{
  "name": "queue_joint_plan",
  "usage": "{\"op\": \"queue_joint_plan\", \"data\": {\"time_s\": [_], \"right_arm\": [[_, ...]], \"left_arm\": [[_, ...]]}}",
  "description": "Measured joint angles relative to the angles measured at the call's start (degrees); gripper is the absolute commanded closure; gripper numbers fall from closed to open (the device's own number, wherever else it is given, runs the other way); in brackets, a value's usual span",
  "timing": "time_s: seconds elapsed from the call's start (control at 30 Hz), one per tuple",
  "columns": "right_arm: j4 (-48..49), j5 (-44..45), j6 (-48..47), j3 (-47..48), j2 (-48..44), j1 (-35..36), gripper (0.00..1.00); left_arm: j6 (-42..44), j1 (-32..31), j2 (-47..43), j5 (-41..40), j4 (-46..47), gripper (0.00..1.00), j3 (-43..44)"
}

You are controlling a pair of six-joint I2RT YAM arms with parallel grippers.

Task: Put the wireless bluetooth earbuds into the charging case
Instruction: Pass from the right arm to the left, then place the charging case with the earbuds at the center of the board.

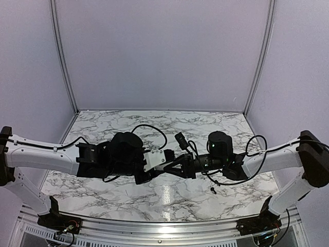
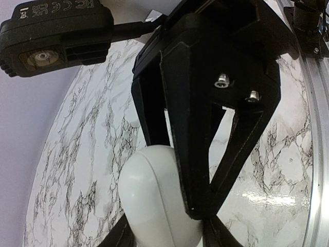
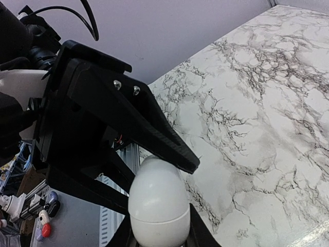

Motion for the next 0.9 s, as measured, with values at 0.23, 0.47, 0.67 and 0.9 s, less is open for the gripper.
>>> {"op": "queue_joint_plan", "data": {"time_s": [0.23,0.47,0.67,0.9], "right_arm": [[0.02,0.07,-0.07,0.00,0.04,0.00,0.62],[0.13,-0.50,-0.24,0.00,-0.61,-1.40,0.46],[-2.32,0.07,-2.62,-0.07,-5.44,-7.93,0.40],[-11.34,6.36,-8.87,-0.35,-12.04,-16.09,0.35]], "left_arm": [[-1.27,0.02,0.00,-0.15,-0.04,0.76,0.00],[-5.14,2.54,-0.70,1.73,0.35,0.76,-1.60],[-12.44,10.40,-2.80,5.88,1.90,0.76,-6.78],[-22.95,21.77,-2.08,10.80,2.80,0.75,-9.46]]}}
